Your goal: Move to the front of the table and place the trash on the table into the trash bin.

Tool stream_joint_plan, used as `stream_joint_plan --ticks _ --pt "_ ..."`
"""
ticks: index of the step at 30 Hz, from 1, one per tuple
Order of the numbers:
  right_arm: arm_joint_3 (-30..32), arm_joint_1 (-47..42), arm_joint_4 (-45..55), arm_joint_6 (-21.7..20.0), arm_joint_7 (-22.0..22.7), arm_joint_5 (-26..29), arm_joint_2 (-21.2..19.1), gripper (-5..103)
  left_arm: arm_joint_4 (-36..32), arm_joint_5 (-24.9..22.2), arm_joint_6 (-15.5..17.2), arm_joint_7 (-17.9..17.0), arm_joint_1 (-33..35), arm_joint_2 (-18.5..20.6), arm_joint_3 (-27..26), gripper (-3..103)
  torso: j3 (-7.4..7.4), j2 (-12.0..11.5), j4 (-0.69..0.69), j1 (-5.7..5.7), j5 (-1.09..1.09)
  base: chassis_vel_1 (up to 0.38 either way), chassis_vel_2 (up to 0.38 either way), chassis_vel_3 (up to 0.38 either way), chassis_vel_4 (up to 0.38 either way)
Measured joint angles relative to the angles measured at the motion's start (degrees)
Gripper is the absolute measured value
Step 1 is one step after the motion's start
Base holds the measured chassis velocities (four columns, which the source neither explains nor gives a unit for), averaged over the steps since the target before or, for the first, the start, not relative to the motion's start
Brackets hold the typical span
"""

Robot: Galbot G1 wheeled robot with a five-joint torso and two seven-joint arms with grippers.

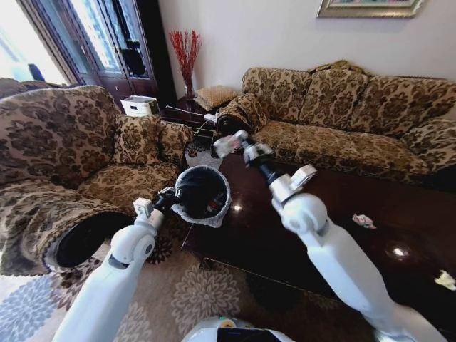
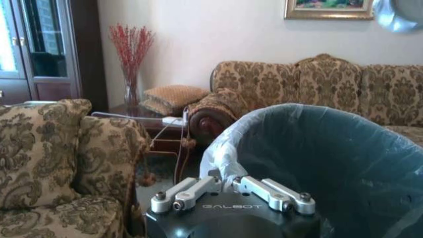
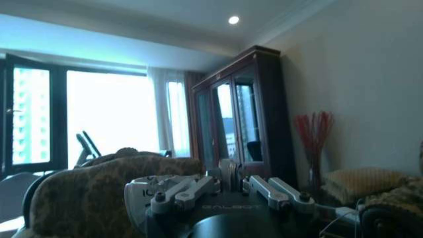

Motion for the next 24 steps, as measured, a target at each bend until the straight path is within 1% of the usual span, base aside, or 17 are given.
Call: stream_joint_plan --ticks 2,3,5,6,7,9,10,11,12,14,15,17,18,20,21,23,24 --pt "-2.8 -0.1 -0.2 0.0 -1.7 -1.5 -2.1 8 -0.3 -0.3 0.2 0.0 0.2 0.1 0.0 3 0.0 0.0 -0.01 0.0 0.03 0.0 0.0 0.0 0.0" --pt "-2.8 -0.1 -0.2 0.0 -1.7 -1.5 -2.1 8 -0.3 -0.3 0.2 0.0 0.2 0.1 0.0 3 0.0 0.0 -0.01 0.0 0.03 0.0 0.0 0.0 0.0" --pt "-5.0 -0.4 -0.7 -0.2 -3.3 -4.1 -4.6 8 -0.7 -0.6 0.2 0.0 0.5 0.0 -0.1 3 0.0 0.0 -0.02 0.0 0.01 0.0 0.0 0.0 0.0" --pt "-5.0 -0.4 -0.7 -0.2 -3.3 -4.1 -4.6 8 -0.7 -0.6 0.2 0.0 0.5 0.0 -0.1 3 0.0 0.0 -0.02 0.0 0.01 0.0 0.0 0.0 0.0" --pt "-5.2 -0.6 -1.0 -0.6 -4.0 -5.3 -5.1 7 -0.7 -0.6 0.2 0.0 0.6 0.0 -0.2 3 0.0 0.0 -0.02 0.0 0.01 0.0 0.0 0.0 0.0" --pt "-5.2 -0.8 -1.8 -0.7 -4.8 -7.3 -5.0 17 -1.0 -0.6 0.3 -0.1 0.6 -0.2 -0.3 3 0.0 0.0 -0.01 0.0 0.01 0.0 0.0 0.0 0.0" --pt "-5.2 -0.7 -2.1 -0.5 -4.8 -7.7 -4.7 17 -1.2 -0.6 0.4 -0.1 0.6 -0.4 -0.3 3 0.0 0.0 -0.01 0.0 0.02 0.0 0.0 0.0 0.0" --pt "-5.3 -0.7 -2.2 -0.3 -4.7 -7.8 -4.5 21 -1.4 -0.6 0.4 -0.1 0.6 -0.5 -0.3 3 0.0 0.0 -0.01 0.0 0.01 0.0 0.0 0.0 0.0" --pt "-5.3 -0.7 -2.2 -0.3 -4.7 -7.8 -4.5 21 -1.4 -0.6 0.4 -0.1 0.6 -0.5 -0.3 3 0.0 0.0 -0.01 0.0 0.01 0.0 0.0 0.0 0.0" --pt "-5.6 -0.6 -2.3 0.0 -4.6 -7.8 -4.3 33 -1.8 -0.7 0.5 -0.1 0.6 -0.9 -0.2 3 0.0 0.0 -0.01 0.0 0.01 0.0 0.0 0.0 0.0" --pt "-5.6 -0.7 -2.3 0.1 -4.5 -7.8 -4.3 33 -2.0 -0.7 0.5 -0.1 0.7 -1.1 -0.2 3 0.0 0.0 -0.01 0.01 0.01 0.0 0.0 0.0 0.0" --pt "-5.4 -0.9 -2.1 0.2 -4.5 -7.8 -4.4 43 -2.3 -0.7 0.5 -0.1 0.9 -1.3 -0.2 3 0.0 0.0 -0.01 0.0 0.01 0.0 0.0 0.0 0.0" --pt "-5.4 -0.9 -2.1 0.2 -4.5 -7.8 -4.4 43 -2.3 -0.7 0.5 -0.1 0.9 -1.3 -0.2 3 0.0 0.0 -0.01 0.0 0.01 0.0 0.0 0.0 0.0" --pt "-4.8 -1.0 -1.8 0.2 -4.2 -7.6 -4.4 54 -2.5 -0.7 0.5 -0.1 1.1 -1.3 -0.5 3 0.0 0.0 -0.02 0.0 0.01 0.0 0.0 0.0 0.0" --pt "-4.5 -1.0 -1.7 0.2 -3.9 -7.5 -4.4 54 -2.6 -0.7 0.5 -0.1 1.1 -1.3 -0.7 3 0.0 0.0 -0.01 0.0 0.01 0.0 0.0 0.0 0.0" --pt "-2.9 -1.3 -1.2 0.4 -3.1 -6.7 -4.3 65 -2.9 -0.9 0.5 -0.1 1.2 -1.3 -0.9 3 0.0 0.0 0.0 0.0 0.01 0.0 0.0 0.0 0.0" --pt "-2.9 -1.3 -1.2 0.4 -3.1 -6.7 -4.3 65 -2.9 -0.9 0.5 -0.1 1.2 -1.3 -0.9 3 0.0 0.0 0.0 0.0 0.01 0.0 0.0 0.0 0.0"
